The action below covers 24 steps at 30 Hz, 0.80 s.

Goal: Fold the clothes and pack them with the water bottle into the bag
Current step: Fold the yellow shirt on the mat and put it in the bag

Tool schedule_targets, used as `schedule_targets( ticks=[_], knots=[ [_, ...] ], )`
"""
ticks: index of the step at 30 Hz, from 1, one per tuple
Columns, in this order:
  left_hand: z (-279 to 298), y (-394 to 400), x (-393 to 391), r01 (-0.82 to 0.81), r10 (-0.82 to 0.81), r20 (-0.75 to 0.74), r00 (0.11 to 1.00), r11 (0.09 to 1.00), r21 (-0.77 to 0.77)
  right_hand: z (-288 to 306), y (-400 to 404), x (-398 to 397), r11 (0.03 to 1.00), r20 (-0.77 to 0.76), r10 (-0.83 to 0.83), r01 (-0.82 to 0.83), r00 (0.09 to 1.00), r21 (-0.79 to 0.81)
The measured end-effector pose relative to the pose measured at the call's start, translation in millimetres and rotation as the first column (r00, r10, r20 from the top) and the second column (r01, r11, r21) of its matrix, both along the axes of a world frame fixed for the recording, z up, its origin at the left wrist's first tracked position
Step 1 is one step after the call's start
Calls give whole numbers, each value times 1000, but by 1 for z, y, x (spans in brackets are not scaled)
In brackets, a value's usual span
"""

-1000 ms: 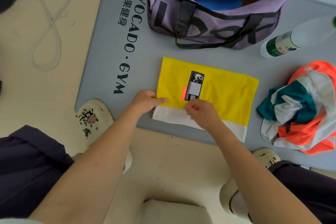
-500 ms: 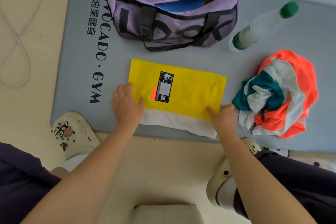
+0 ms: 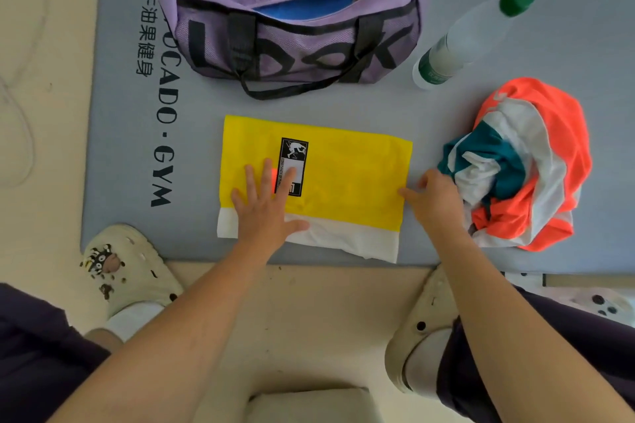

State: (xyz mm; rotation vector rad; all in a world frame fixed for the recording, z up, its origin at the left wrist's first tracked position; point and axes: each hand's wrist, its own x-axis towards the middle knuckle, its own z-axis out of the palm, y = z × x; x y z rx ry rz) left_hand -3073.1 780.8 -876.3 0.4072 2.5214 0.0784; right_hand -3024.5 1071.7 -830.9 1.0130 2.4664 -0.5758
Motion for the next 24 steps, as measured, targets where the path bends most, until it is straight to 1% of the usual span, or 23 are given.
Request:
schedule_targets(
  ticks=[2,4,6,8,10,12,13,14,16,19,22,24],
  knots=[
    [1,0,0,0,0,4,1000,1000,-6,3,-9,-29,993,-134,109,-103,985,54],
    [2,1,-1,-1,1,10,1000,1000,-6,4,-26,-66,970,-209,242,-245,948,12],
    [4,1,-2,3,-3,12,1000,1000,-13,1,-47,-102,920,-242,370,-390,897,-40],
    [5,0,-2,6,-5,17,1000,1000,-15,-4,-65,-131,862,-187,488,-505,853,-51],
    [5,-1,-2,3,-3,25,1000,1000,-5,-8,-76,-152,811,-54,580,-583,813,-58],
    [5,-1,-2,6,-7,31,1000,1000,5,-13,-80,-165,766,67,642,-633,764,-116],
    [5,-1,-2,10,-10,30,1000,1000,5,-15,-80,-168,737,95,674,-658,733,-155],
    [4,-1,-2,13,-13,27,1000,1000,3,-16,-81,-170,708,99,704,-683,704,-182],
    [1,-2,-1,15,-15,20,1000,1000,6,-19,-83,-169,668,54,739,-720,672,-188],
    [-2,-5,0,15,-15,-6,1000,999,30,-22,-88,-167,655,-14,744,-733,668,-187],
    [-6,-9,0,35,-34,-37,999,998,43,-25,-88,-167,670,10,731,-715,682,-200],
    [-7,-12,-4,58,-55,-50,997,997,44,-26,-84,-168,704,25,697,-677,717,-213]
  ],
)
